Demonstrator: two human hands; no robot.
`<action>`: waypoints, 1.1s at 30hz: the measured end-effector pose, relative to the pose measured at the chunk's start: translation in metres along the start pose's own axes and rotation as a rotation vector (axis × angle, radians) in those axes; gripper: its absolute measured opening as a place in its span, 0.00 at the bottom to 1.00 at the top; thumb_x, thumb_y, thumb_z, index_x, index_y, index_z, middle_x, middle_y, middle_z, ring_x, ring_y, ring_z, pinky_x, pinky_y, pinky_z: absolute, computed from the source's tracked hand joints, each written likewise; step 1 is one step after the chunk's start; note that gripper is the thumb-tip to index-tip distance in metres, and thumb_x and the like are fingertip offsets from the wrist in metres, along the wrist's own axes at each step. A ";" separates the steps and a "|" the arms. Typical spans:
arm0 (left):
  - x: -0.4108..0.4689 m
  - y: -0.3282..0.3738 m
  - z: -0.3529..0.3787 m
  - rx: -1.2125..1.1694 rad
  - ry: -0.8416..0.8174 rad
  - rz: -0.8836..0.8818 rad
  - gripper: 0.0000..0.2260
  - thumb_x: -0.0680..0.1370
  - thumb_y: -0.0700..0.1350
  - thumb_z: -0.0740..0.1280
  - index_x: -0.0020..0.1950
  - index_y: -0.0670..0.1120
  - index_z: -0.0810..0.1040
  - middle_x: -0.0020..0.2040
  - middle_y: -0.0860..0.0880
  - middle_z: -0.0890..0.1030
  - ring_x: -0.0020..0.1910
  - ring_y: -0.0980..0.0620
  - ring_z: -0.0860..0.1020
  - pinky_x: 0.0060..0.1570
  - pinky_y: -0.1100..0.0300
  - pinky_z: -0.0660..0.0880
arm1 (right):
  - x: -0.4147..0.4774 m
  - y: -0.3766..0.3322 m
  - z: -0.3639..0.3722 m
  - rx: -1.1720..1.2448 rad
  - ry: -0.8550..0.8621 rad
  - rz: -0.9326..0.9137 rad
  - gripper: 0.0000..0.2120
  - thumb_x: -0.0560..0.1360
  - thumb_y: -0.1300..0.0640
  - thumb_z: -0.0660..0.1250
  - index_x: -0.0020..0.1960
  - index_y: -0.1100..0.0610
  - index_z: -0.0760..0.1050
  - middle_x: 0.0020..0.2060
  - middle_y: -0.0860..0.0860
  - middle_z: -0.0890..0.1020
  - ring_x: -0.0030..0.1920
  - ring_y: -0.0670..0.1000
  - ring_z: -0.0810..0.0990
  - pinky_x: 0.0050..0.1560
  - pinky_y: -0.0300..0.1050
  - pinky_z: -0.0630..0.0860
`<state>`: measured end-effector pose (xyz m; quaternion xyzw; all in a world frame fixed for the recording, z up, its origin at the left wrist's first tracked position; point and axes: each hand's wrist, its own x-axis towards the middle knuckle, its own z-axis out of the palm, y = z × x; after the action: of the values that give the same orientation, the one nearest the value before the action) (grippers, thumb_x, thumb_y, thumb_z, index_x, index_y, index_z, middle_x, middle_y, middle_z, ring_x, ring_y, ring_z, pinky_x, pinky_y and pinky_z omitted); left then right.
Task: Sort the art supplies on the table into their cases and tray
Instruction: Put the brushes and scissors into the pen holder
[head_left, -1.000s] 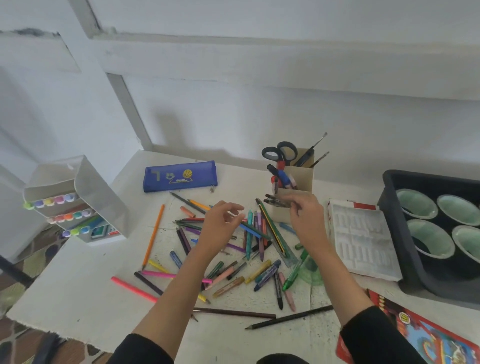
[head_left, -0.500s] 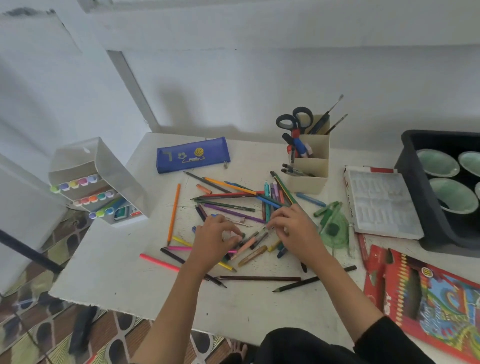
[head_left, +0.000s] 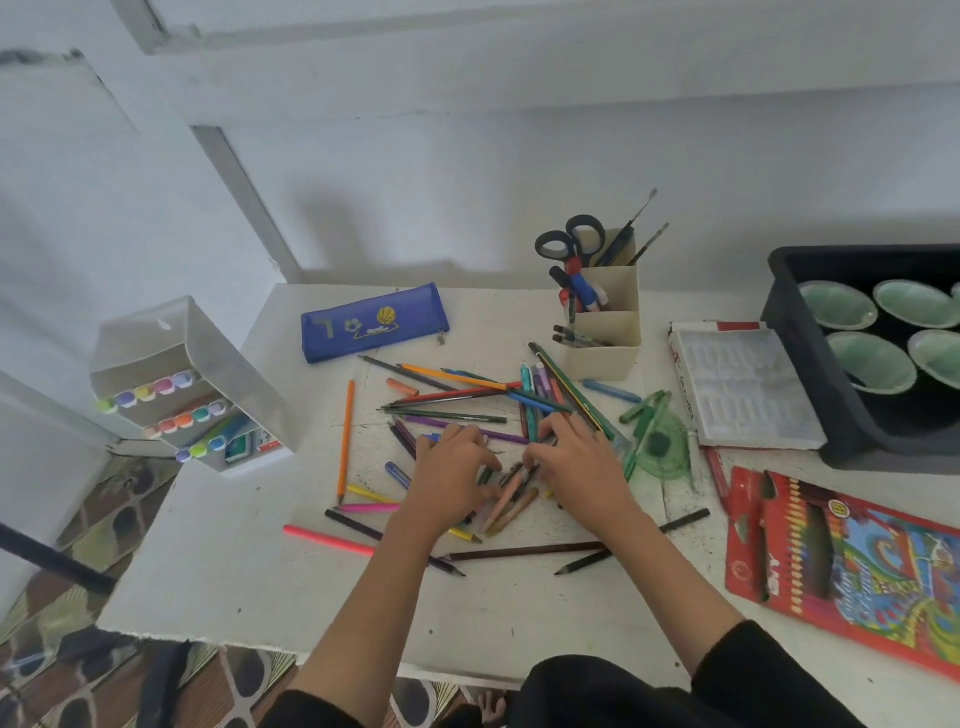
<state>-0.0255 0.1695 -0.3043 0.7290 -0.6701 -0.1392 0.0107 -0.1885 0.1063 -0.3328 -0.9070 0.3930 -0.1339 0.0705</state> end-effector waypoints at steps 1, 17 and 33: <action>0.001 0.003 0.000 0.009 0.007 0.007 0.12 0.75 0.54 0.68 0.58 0.54 0.80 0.56 0.53 0.71 0.60 0.52 0.65 0.58 0.50 0.61 | 0.000 -0.001 0.000 -0.012 -0.004 0.004 0.17 0.57 0.64 0.79 0.39 0.48 0.79 0.44 0.50 0.75 0.45 0.54 0.75 0.35 0.47 0.70; 0.002 -0.005 -0.018 -0.634 0.363 -0.198 0.04 0.74 0.38 0.69 0.45 0.44 0.82 0.43 0.50 0.82 0.37 0.60 0.76 0.44 0.72 0.72 | 0.008 -0.002 -0.001 -0.011 0.019 -0.051 0.21 0.66 0.70 0.71 0.53 0.52 0.71 0.49 0.52 0.74 0.50 0.55 0.75 0.40 0.47 0.72; 0.007 0.004 -0.082 -0.836 0.680 -0.101 0.03 0.76 0.44 0.69 0.48 0.48 0.82 0.40 0.56 0.82 0.40 0.63 0.78 0.41 0.69 0.74 | 0.033 0.012 -0.080 0.919 0.229 0.299 0.11 0.80 0.62 0.59 0.62 0.55 0.66 0.41 0.49 0.81 0.31 0.42 0.77 0.35 0.33 0.75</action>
<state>-0.0108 0.1486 -0.2260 0.6978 -0.4805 -0.1505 0.5095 -0.1988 0.0721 -0.2531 -0.6953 0.4244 -0.3804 0.4379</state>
